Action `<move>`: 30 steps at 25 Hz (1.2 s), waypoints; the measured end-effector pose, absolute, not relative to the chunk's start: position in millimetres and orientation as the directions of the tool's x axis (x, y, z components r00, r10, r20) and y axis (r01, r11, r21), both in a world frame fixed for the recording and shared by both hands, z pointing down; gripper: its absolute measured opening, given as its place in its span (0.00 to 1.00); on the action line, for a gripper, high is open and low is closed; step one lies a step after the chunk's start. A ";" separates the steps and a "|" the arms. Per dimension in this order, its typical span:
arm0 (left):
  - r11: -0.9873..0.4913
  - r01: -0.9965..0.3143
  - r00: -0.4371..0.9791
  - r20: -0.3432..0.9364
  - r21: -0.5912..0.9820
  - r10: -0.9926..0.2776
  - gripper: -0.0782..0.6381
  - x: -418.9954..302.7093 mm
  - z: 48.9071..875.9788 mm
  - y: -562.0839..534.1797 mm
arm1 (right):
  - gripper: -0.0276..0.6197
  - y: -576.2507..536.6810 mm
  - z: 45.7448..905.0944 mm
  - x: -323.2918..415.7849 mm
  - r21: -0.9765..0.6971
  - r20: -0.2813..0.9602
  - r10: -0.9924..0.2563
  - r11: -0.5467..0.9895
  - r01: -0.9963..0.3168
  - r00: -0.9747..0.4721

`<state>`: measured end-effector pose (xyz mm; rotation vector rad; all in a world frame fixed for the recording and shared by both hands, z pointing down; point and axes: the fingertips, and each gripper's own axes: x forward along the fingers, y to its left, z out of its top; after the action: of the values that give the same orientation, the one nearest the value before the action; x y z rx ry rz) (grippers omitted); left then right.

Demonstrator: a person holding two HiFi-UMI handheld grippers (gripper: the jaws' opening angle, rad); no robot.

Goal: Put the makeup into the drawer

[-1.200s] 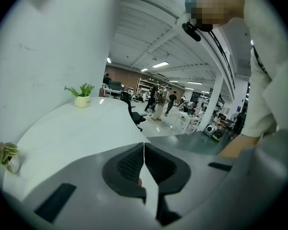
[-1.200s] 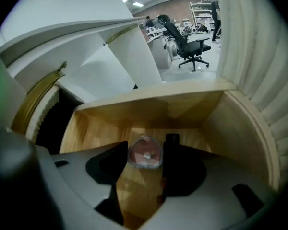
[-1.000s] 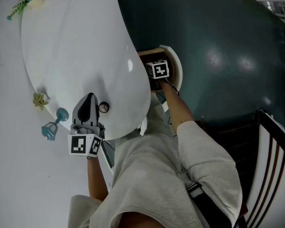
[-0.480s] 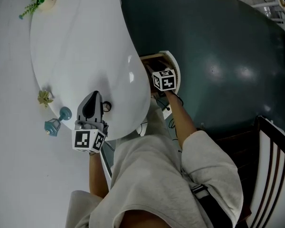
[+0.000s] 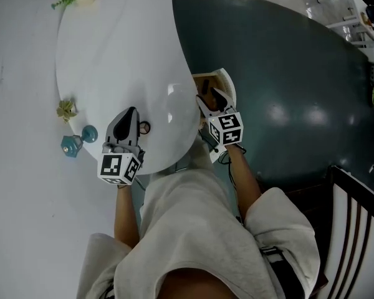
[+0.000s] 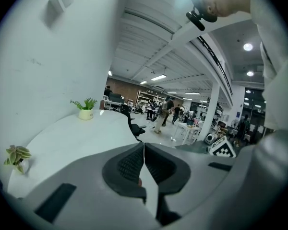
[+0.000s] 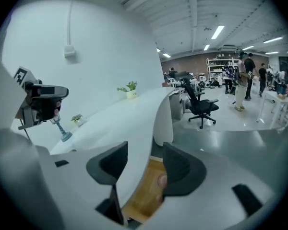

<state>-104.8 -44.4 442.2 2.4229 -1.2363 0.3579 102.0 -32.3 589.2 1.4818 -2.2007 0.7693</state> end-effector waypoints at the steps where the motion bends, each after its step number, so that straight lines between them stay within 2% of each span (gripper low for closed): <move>1: -0.527 -0.819 0.573 0.391 0.229 -0.721 0.13 -109.5 440.2 -42.6 | 0.39 -29.1 582.3 91.9 -0.227 0.578 -0.717 0.318 -0.921 -0.390; 6: -0.467 -0.855 0.518 0.377 0.226 -0.768 0.13 -145.4 434.0 -30.3 | 0.39 -12.9 571.9 19.2 -0.240 0.572 -0.636 0.473 -0.848 -0.517; 15: -0.305 -0.925 0.371 0.378 0.226 -0.848 0.13 -226.9 432.9 1.8 | 0.41 28.5 598.0 -117.3 -0.257 0.615 -0.363 0.747 -0.613 -0.700; 21: -0.222 -0.946 0.299 0.380 0.235 -0.875 0.13 -264.2 435.5 23.3 | 0.41 43.1 619.3 -158.2 -0.203 0.695 -0.231 0.845 -0.494 -0.681; 25: -0.178 -0.953 0.263 0.383 0.243 -0.885 0.13 -284.5 440.4 32.8 | 0.37 43.9 626.5 -170.1 -0.138 0.745 -0.195 0.890 -0.434 -0.638; 30: -0.192 -0.950 0.277 0.377 0.248 -0.884 0.13 -284.1 440.6 31.7 | 0.37 44.7 624.6 -172.3 -0.141 0.737 -0.203 0.887 -0.440 -0.645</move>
<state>-284.1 31.7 440.6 2.1261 -1.6504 0.2074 -172.3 44.7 624.6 0.4593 -2.2805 0.3978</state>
